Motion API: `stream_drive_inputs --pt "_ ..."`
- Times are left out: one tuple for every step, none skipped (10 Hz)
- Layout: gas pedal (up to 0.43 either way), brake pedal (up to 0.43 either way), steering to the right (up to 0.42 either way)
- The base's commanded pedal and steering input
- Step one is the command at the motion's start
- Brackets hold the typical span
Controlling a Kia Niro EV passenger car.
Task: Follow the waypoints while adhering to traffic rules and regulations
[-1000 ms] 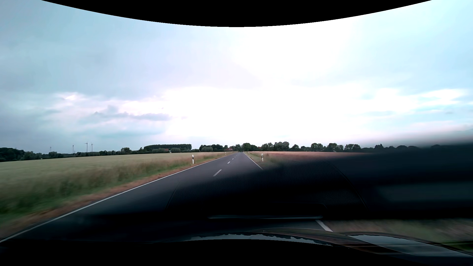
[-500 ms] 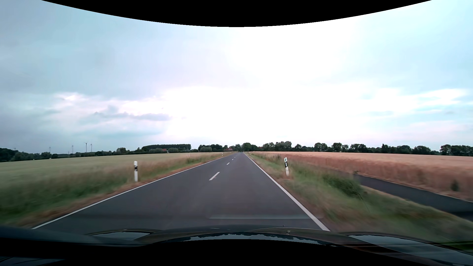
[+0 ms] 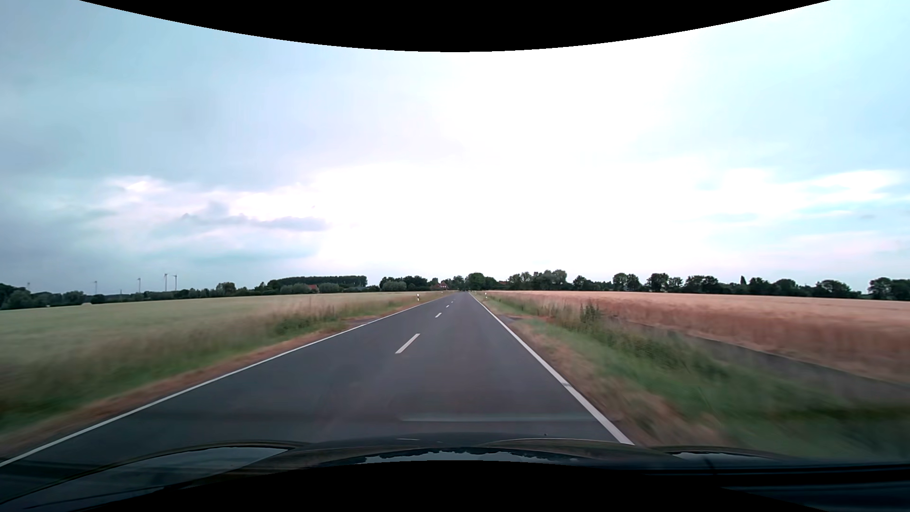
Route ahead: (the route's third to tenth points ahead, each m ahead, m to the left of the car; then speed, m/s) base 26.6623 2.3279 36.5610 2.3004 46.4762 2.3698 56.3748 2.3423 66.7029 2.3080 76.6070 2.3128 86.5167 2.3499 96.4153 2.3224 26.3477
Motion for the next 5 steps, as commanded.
stream_drive_inputs --pt "0.0 0.0 -0.004" --pt "0.0 0.0 -0.003" --pt "0.0 0.0 -0.004" --pt "0.0 0.0 -0.004" --pt "0.0 0.0 -0.003"
